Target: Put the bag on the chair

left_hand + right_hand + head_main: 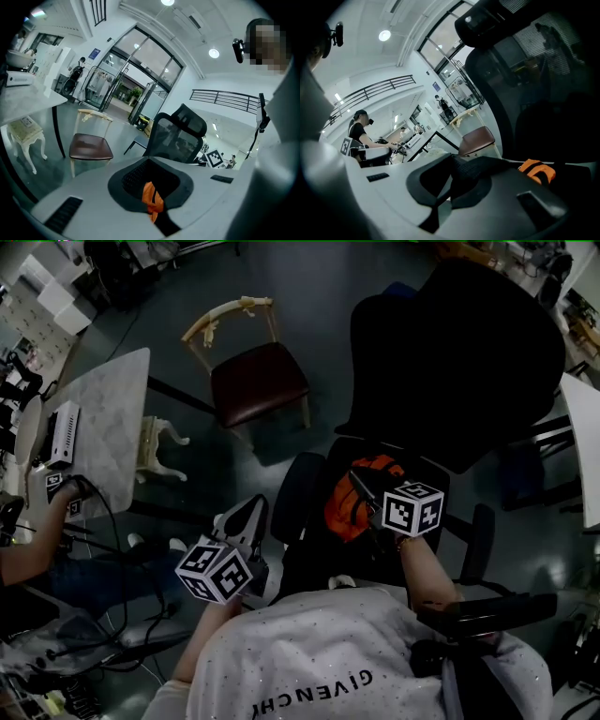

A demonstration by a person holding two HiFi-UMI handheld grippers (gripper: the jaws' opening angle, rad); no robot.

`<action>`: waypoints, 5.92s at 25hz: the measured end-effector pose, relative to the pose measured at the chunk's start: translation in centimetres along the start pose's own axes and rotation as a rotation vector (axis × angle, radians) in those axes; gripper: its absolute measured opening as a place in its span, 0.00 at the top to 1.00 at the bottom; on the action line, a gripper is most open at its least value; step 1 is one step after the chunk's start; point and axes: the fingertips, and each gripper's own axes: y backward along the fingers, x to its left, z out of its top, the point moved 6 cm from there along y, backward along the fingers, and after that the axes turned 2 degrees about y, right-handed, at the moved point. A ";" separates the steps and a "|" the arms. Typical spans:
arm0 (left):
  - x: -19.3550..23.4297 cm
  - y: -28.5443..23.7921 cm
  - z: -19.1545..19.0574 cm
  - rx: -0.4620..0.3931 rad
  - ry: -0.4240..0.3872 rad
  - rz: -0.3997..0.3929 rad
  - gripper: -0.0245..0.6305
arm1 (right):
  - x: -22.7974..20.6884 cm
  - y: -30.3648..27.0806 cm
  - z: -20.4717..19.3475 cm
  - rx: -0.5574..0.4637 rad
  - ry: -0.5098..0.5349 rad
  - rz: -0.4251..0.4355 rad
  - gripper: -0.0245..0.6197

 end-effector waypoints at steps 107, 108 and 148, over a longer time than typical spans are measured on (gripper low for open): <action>-10.8 2.2 -7.8 0.083 -0.114 -0.054 0.96 | -15.4 19.4 -28.1 0.294 -0.566 -0.701 0.95; -10.8 2.1 -7.9 0.085 -0.113 -0.052 0.96 | -15.5 19.5 -28.3 0.309 -0.557 -0.706 0.95; -11.4 11.5 -11.4 0.086 -0.075 0.032 0.96 | -11.9 19.3 -28.6 -0.045 -0.671 -0.463 0.67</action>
